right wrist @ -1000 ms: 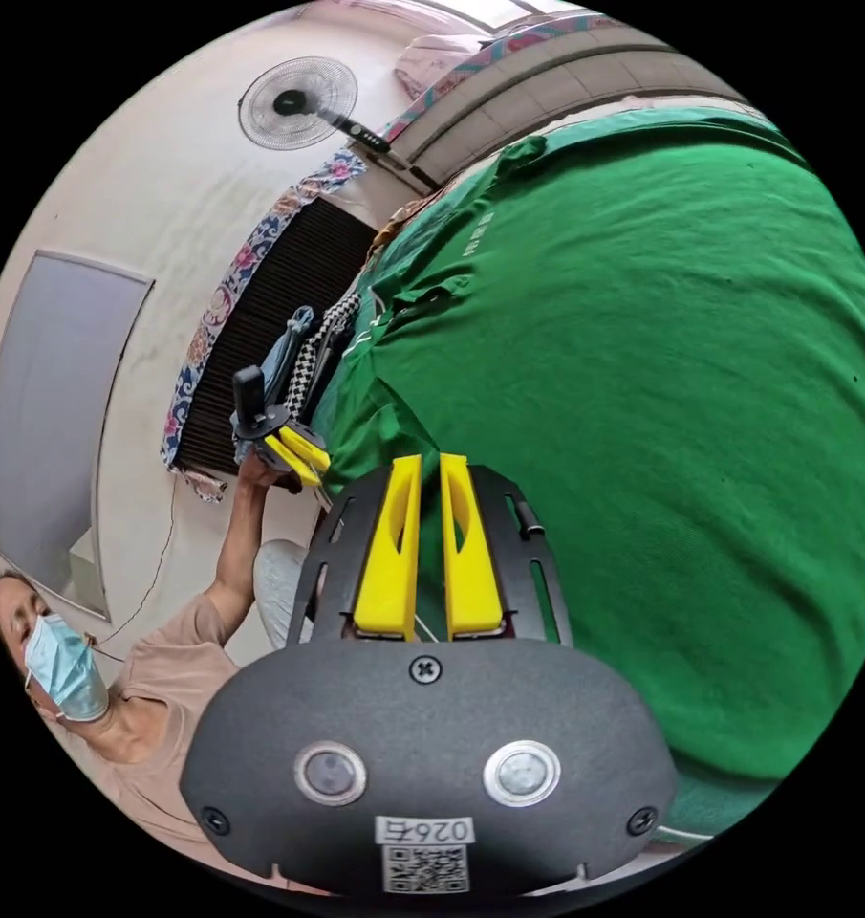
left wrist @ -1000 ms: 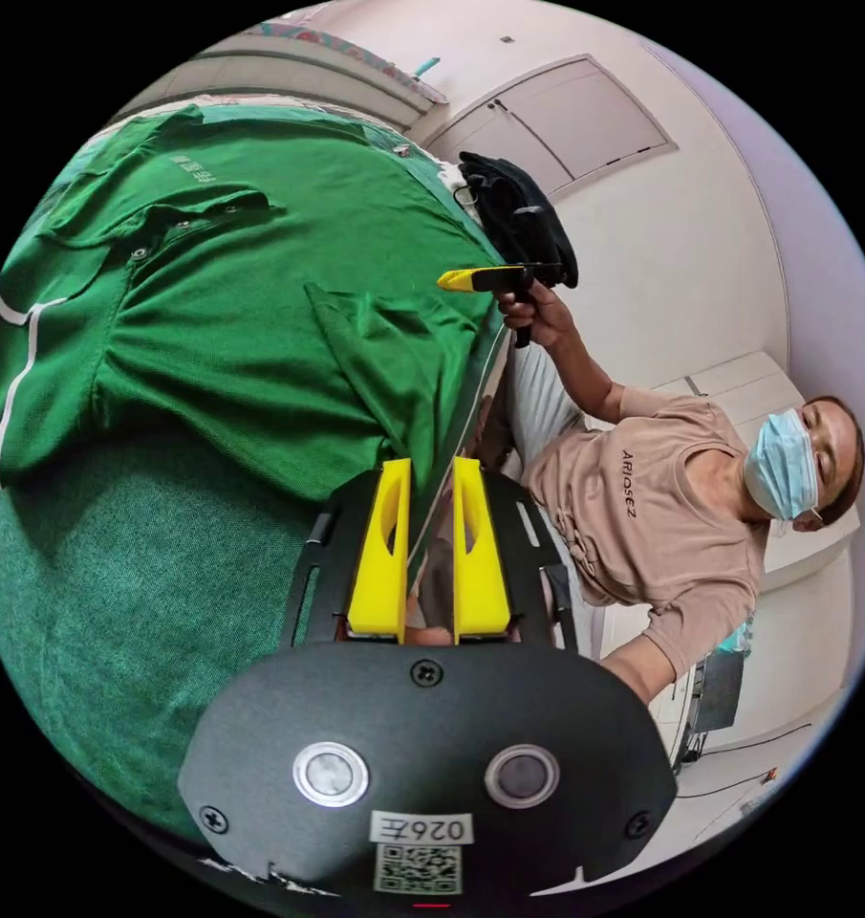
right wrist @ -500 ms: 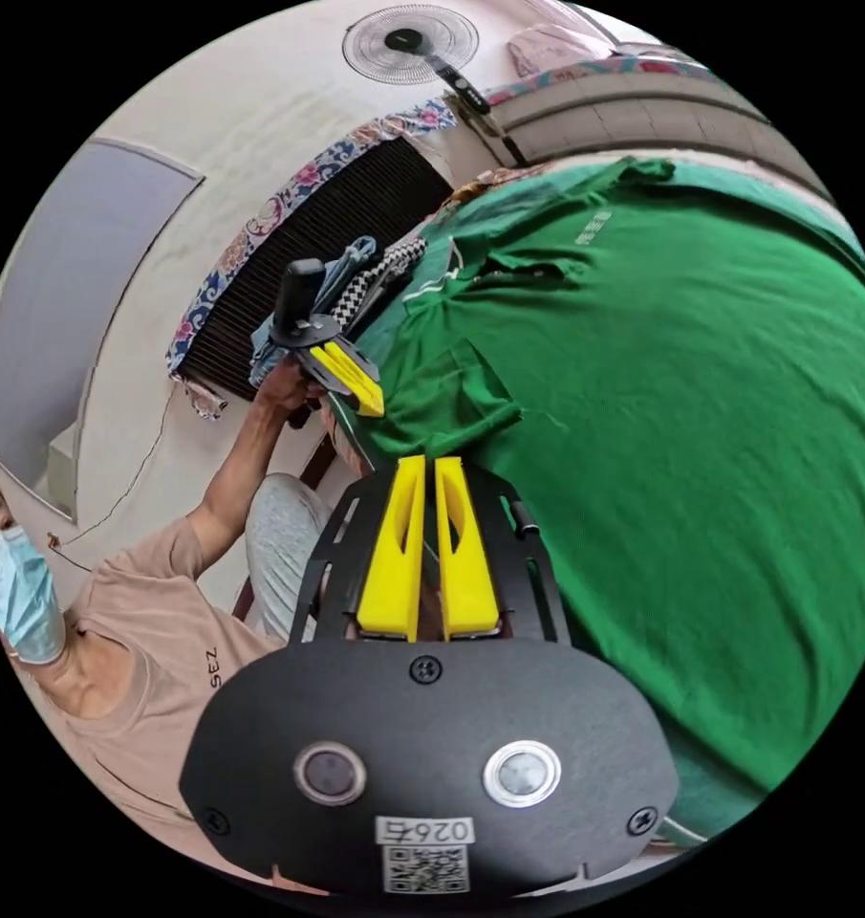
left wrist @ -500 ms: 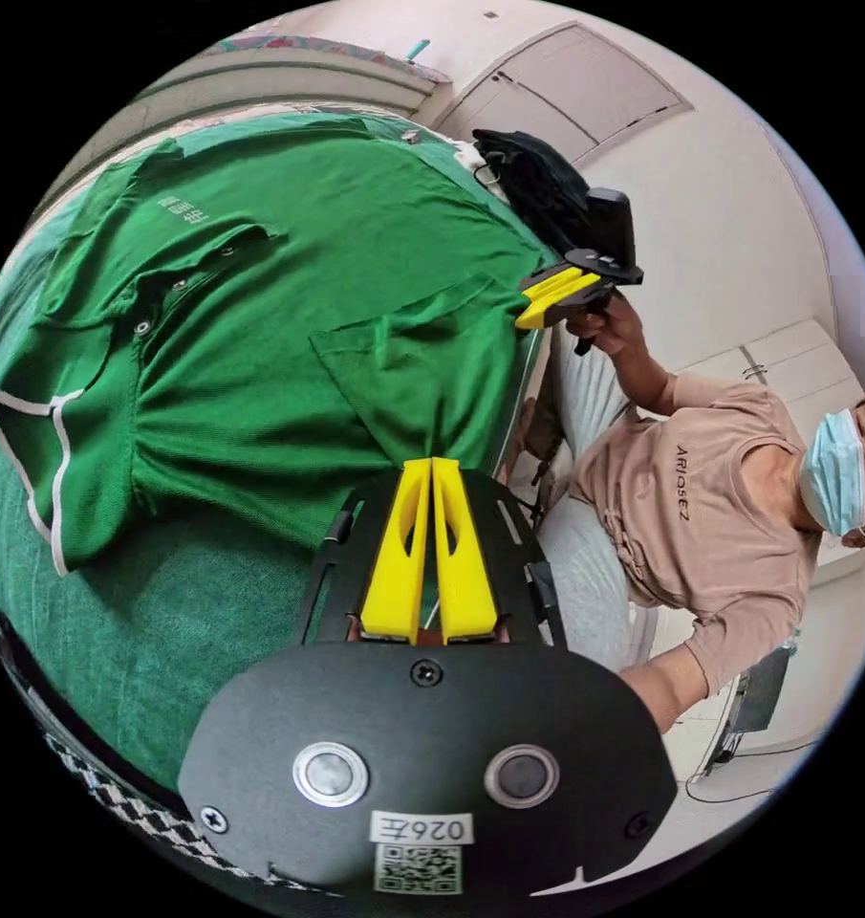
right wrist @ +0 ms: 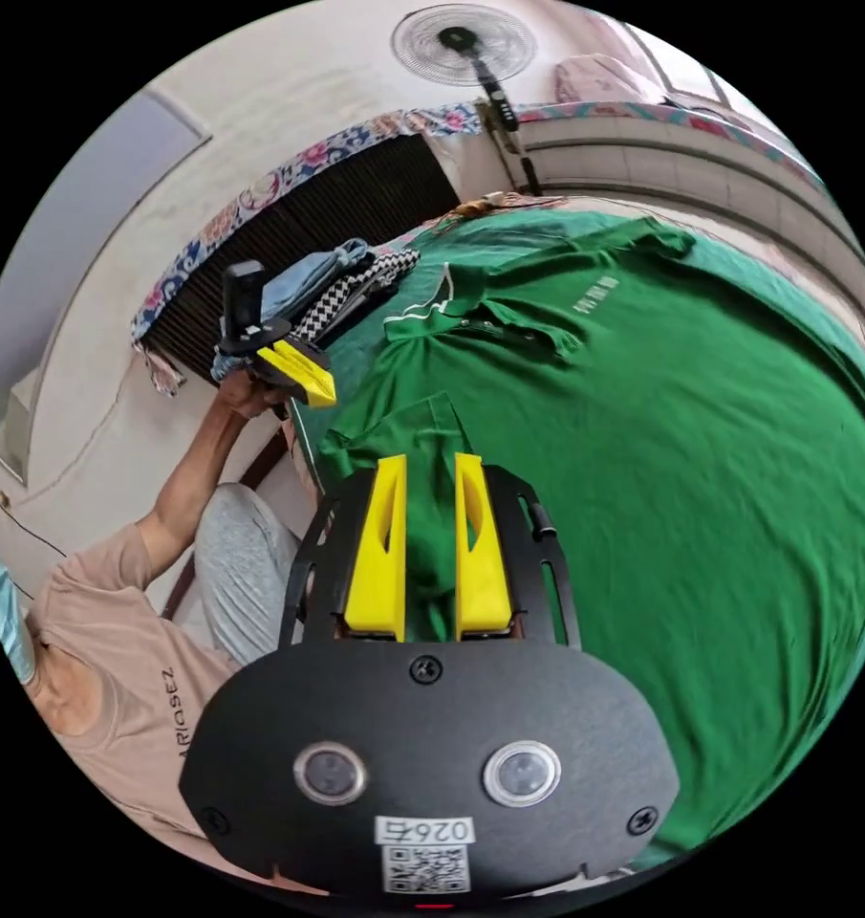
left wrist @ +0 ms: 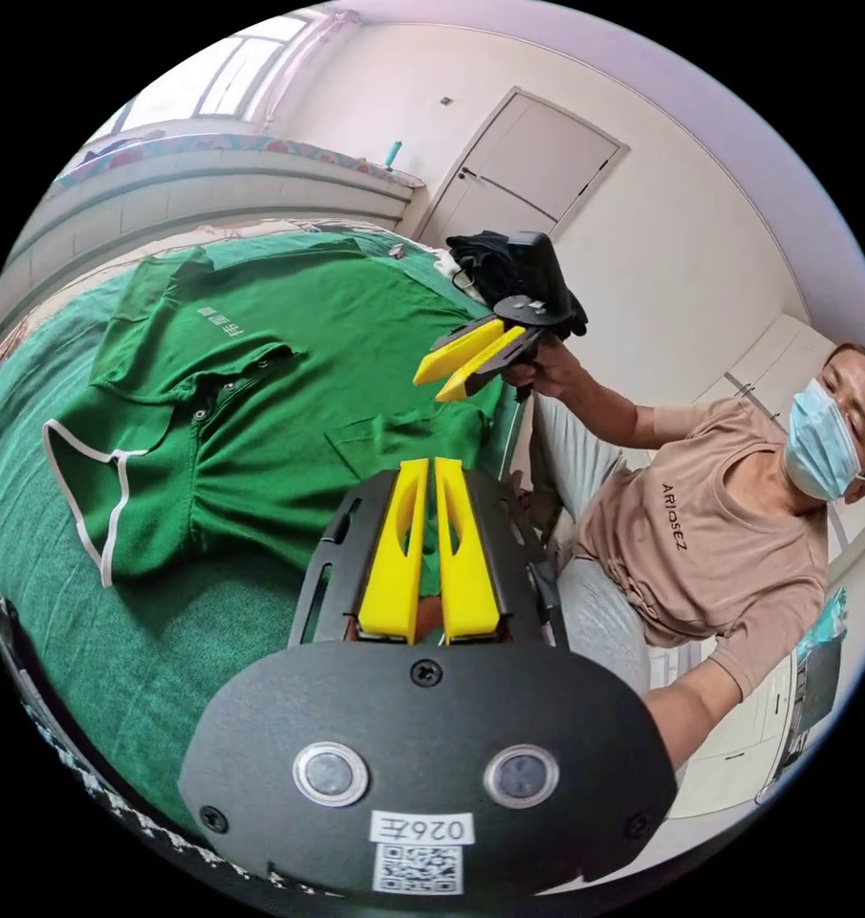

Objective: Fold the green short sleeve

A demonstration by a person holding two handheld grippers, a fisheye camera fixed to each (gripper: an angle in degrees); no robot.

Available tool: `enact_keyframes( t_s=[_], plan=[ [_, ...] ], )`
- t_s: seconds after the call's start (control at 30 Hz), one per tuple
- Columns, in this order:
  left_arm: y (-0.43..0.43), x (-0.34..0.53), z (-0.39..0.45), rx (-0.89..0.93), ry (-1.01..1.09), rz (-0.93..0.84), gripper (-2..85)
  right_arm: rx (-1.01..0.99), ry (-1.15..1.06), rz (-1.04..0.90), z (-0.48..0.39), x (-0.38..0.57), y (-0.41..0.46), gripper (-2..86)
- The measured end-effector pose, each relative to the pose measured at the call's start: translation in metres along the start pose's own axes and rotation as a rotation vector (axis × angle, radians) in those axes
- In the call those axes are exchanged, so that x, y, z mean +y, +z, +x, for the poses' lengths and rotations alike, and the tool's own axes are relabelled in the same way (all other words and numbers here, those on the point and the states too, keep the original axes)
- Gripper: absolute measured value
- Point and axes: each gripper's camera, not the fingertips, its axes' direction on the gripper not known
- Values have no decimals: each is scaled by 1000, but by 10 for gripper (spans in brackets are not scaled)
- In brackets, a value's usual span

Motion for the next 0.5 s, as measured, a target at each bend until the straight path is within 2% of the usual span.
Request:
enact_keyframes(
  t_s=[0.1, 0.2, 0.27, 0.43, 0.5],
  plan=[
    [9, -10, 5, -4, 18, -38, 126, 76, -75, -84, -22, -43, 44, 83],
    [30, -16, -5, 8, -40, -169, 121, 154, -100, -263, -26, -69, 96, 65],
    [40, -17, -9, -17, -72, -306, 88, 207, -113, -227, -33, -73, 84, 3],
    [-1, -19, -13, -39, -104, -83, 121, 129, -77, -37, -36, -76, 37, -1],
    [-4, -19, -21, -40, -137, -45, 135, 128, -78, -45, -32, -83, 42, 14]
  ],
)
